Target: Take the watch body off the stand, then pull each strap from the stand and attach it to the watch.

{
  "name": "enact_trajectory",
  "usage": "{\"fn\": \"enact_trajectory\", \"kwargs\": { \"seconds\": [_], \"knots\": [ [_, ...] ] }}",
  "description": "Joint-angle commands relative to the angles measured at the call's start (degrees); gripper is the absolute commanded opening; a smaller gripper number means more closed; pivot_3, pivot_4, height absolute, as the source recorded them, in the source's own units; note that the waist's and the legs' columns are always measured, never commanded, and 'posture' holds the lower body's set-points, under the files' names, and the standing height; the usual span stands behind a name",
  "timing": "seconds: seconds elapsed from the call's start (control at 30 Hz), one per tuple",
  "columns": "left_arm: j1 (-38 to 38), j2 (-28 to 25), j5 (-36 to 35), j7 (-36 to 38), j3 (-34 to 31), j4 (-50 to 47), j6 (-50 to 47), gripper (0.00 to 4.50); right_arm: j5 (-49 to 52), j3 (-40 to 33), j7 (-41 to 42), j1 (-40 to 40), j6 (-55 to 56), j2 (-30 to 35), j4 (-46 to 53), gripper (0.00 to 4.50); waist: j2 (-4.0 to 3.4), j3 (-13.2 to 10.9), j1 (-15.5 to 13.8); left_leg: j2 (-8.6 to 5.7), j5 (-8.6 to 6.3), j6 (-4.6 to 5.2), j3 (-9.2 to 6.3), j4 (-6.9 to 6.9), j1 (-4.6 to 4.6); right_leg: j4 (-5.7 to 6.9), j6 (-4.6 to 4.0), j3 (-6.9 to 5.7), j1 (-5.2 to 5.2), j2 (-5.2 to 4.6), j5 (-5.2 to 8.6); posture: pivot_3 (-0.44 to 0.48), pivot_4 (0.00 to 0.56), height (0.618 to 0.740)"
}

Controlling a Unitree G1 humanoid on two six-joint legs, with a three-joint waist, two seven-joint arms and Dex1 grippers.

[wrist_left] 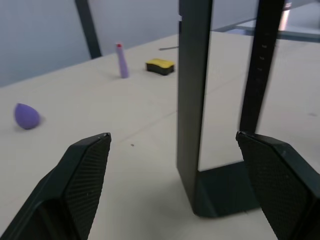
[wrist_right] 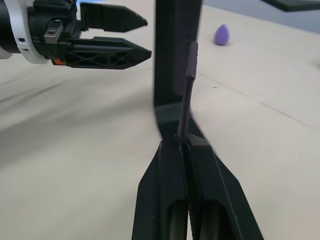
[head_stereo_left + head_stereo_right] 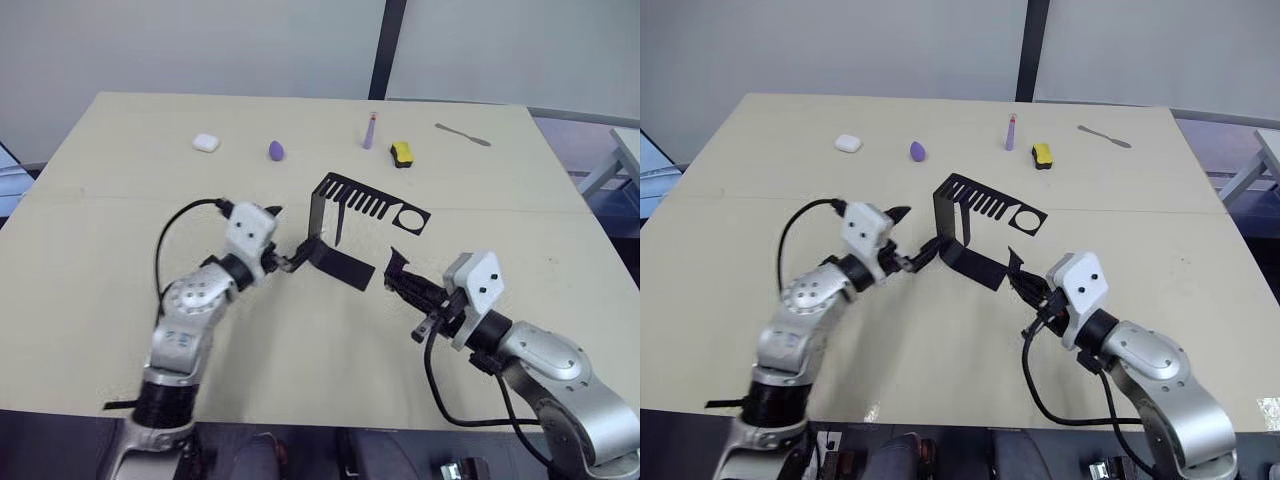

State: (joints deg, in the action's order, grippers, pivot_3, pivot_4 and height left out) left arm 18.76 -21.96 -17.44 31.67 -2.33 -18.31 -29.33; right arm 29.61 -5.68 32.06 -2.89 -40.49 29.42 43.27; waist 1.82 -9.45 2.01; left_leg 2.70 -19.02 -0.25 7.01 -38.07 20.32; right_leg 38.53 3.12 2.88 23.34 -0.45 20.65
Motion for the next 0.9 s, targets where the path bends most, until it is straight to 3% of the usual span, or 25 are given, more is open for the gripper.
{"fn": "enact_trajectory", "kwargs": {
  "seconds": [0.03, 0.13, 0.3, 0.4, 0.47, 0.9],
  "knots": [
    [-1.42, -8.04, -17.22, 16.66, -4.17, -4.14, -9.8, 4.47, 10.61, -2.84, 5.59, -3.59, -2.53, 1.62, -1.07, 0.0, -0.01, -0.01, 0.13, 0.0, 0.0, 0.0, 0.0, -0.03, 0.0, 0.02, -0.01, 0.0, 0.0, -0.01, 0.01, 0.0, 0.15, 0.74],
    [-0.15, -13.37, -25.84, 24.32, -4.88, -2.47, -15.79, 4.47, 17.99, -2.88, 9.53, -6.68, -5.61, 3.33, -4.42, 0.0, 0.0, -0.02, -0.02, -0.01, 0.0, 0.0, -0.07, -0.02, 0.0, -0.03, -0.04, -0.06, -0.01, -0.03, 0.02, 0.0, 0.15, 0.74],
    [5.72, -10.26, -33.36, 24.85, -3.64, 2.49, -21.85, 4.47, 26.54, -0.88, 12.38, -11.42, -9.73, 3.7, -9.01, 0.0, 0.0, -0.03, -0.32, -0.07, -0.03, 0.1, -0.26, -0.04, 0.02, -0.26, -0.04, -0.22, -0.23, -0.13, 0.02, 0.0, 0.15, 0.74],
    [7.62, -6.96, -36.26, 24.35, -3.12, 3.97, -23.49, 3.67, 29.62, 0.15, 10.98, -13.98, -11.21, 2.1, -10.84, 0.0, 0.0, -0.03, -0.2, -0.06, -0.04, 0.11, -0.28, -0.02, 0.04, -0.31, -0.03, -0.26, -0.23, -0.12, 0.02, 0.0, 0.15, 0.74],
    [7.94, -5.71, -36.42, 24.25, -1.34, 4.07, -24.52, 2.82, 31.47, 0.63, 10.6, -15.21, -12.31, 1.66, -11.97, 0.0, 0.0, -0.02, 0.23, -0.02, -0.05, 0.09, -0.29, 0.0, 0.06, -0.32, -0.03, -0.27, -0.19, -0.08, 0.02, 0.0, 0.15, 0.74],
    [7.43, -0.3, -34.57, 22.35, 2.69, 4.83, -23.28, 2.82, 33.7, 2.43, 13.61, -16.96, -14.4, 5.41, -13.46, 0.0, 0.0, -0.03, 0.32, -0.03, -0.04, 0.07, -0.34, -0.03, 0.1, -0.32, -0.03, -0.29, -0.16, -0.1, 0.02, 0.0, 0.15, 0.74]
  ]
}}
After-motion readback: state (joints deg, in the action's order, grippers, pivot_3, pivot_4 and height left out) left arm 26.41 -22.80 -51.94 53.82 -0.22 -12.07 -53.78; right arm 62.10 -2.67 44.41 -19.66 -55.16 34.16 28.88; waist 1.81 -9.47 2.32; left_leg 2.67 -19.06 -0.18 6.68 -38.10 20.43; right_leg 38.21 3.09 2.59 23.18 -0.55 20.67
